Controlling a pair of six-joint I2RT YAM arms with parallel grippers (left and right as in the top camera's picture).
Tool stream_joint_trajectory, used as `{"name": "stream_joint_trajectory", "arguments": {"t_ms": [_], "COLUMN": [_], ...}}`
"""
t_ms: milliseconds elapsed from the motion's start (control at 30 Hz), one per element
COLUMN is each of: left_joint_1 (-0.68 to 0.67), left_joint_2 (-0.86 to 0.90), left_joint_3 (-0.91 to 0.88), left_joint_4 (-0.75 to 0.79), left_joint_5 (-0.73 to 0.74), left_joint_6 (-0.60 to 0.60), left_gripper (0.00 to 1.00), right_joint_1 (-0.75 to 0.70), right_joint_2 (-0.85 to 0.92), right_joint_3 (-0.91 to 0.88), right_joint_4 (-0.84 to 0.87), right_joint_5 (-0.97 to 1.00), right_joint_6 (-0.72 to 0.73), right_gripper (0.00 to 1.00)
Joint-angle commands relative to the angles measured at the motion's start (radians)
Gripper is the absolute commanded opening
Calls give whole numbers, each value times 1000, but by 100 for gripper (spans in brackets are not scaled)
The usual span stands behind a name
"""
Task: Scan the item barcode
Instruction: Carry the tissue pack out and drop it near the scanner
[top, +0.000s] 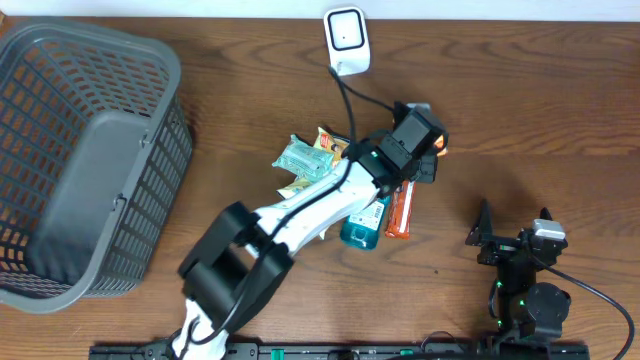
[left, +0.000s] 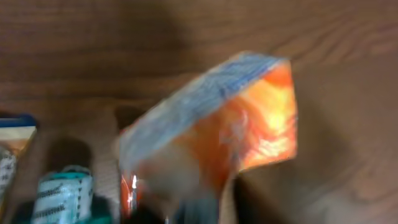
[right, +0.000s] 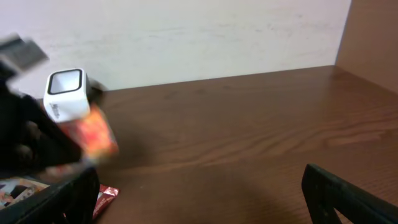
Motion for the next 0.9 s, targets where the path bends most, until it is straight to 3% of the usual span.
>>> {"name": "stream_joint_trajectory", "arguments": {"t_ms": [0, 67, 333, 567, 733, 767, 833, 867], "left_joint_1": [0, 0, 11, 128, 312, 352, 433, 476], "left_joint_2": [13, 10, -42, -204, -227, -222, -219, -219], "left_joint_3": [6, 6, 11, 11, 9, 9, 8, 8], "left_joint_4": [10, 14, 17, -102, -253, -291, -371, -411], "left_joint_5": [-12, -12, -14, -256, -298, -297, -297, -297], "left_joint_6": [-14, -14, 155, 279, 341, 336, 310, 286], "left_gripper": [60, 72, 88, 91, 91, 81, 37, 23], "right_joint_1": [-9, -9, -9, -9, -9, -9, -9, -9], "right_joint_2": [-3, -3, -3, -3, -3, -3, -3, -3], "right_joint_3": [-5, -5, -5, -5, -5, -5, -5, -5], "right_joint_4": [0, 0, 0, 0, 0, 0, 0, 0], "right_joint_5": [-5, -5, -5, -5, -5, -5, -5, -5], "right_joint_6": [-16, -16, -16, -16, -16, -16, -16, -16], "right_gripper": [99, 99, 99, 99, 99, 99, 99, 99]}}
